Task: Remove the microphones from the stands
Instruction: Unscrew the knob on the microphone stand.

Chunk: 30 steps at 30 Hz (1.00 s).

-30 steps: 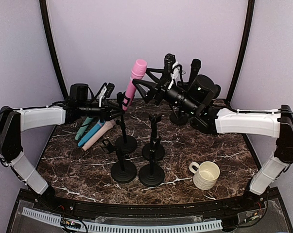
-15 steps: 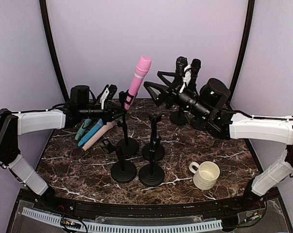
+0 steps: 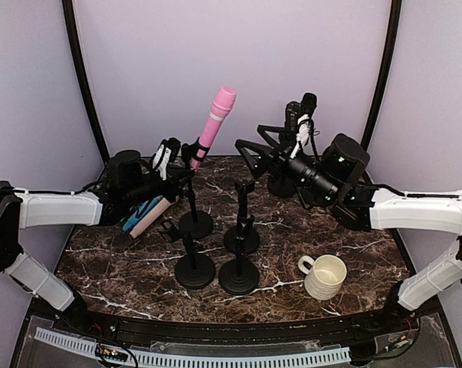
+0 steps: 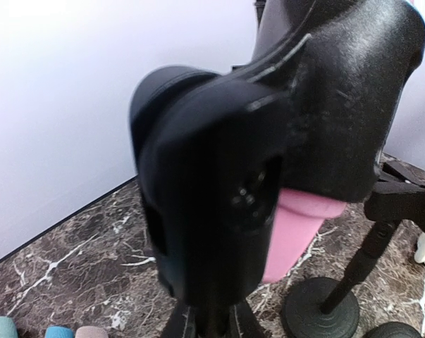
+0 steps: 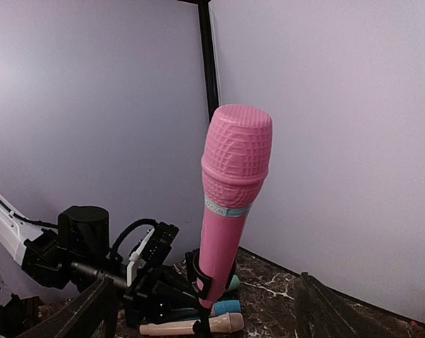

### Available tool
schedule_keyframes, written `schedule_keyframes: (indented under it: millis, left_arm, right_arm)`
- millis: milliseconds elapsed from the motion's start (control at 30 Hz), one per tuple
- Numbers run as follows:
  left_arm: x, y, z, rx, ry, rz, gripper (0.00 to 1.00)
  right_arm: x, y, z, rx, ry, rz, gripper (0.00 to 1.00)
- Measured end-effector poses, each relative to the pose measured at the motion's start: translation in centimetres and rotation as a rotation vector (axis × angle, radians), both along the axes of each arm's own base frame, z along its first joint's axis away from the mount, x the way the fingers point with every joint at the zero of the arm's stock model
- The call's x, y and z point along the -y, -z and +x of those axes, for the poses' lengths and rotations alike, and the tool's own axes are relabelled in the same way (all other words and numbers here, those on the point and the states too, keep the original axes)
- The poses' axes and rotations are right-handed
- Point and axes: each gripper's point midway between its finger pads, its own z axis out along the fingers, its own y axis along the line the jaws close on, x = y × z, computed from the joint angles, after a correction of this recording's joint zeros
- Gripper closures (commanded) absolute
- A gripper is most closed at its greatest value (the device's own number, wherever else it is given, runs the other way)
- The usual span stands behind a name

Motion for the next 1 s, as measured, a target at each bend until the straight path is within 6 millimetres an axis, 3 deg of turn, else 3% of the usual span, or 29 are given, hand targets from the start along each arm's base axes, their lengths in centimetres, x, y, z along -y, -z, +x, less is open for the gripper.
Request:
schedule_keyframes:
  millis: [200, 267, 433, 500, 733, 1000]
  left_arm:
    - [-1.1, 0.1, 1.7, 0.003, -0.113, -0.030, 0.99]
    - [-1.1, 0.1, 2.0, 0.003, -0.126, -0.042, 0.94]
    - [-1.1, 0.1, 2.1, -0.014, -0.134, -0.064, 0.60]
    - [-1.1, 0.1, 2.1, -0.023, -0.136, -0.073, 0.50]
    - [-1.3, -0.2, 1.6, -0.050, -0.134, -0.086, 0.32]
    - [-2.9, -2.7, -1.2, -0.049, -0.125, -0.091, 0.28]
  right_arm:
    - [1.5, 0.4, -0.4, -0.029, 0.034, 0.011, 0.13]
    - [2.1, 0.1, -0.6, -0.030, 0.046, 0.022, 0.13]
    - [3.2, 0.4, -0.9, -0.047, 0.070, 0.024, 0.13]
    - [3.6, 0.6, -1.0, -0.057, 0.078, 0.022, 0.13]
    - [4.7, 0.9, -1.2, -0.075, 0.102, 0.026, 0.13]
    - [6.2, 1.0, -1.7, -0.101, 0.128, 0.032, 0.13]
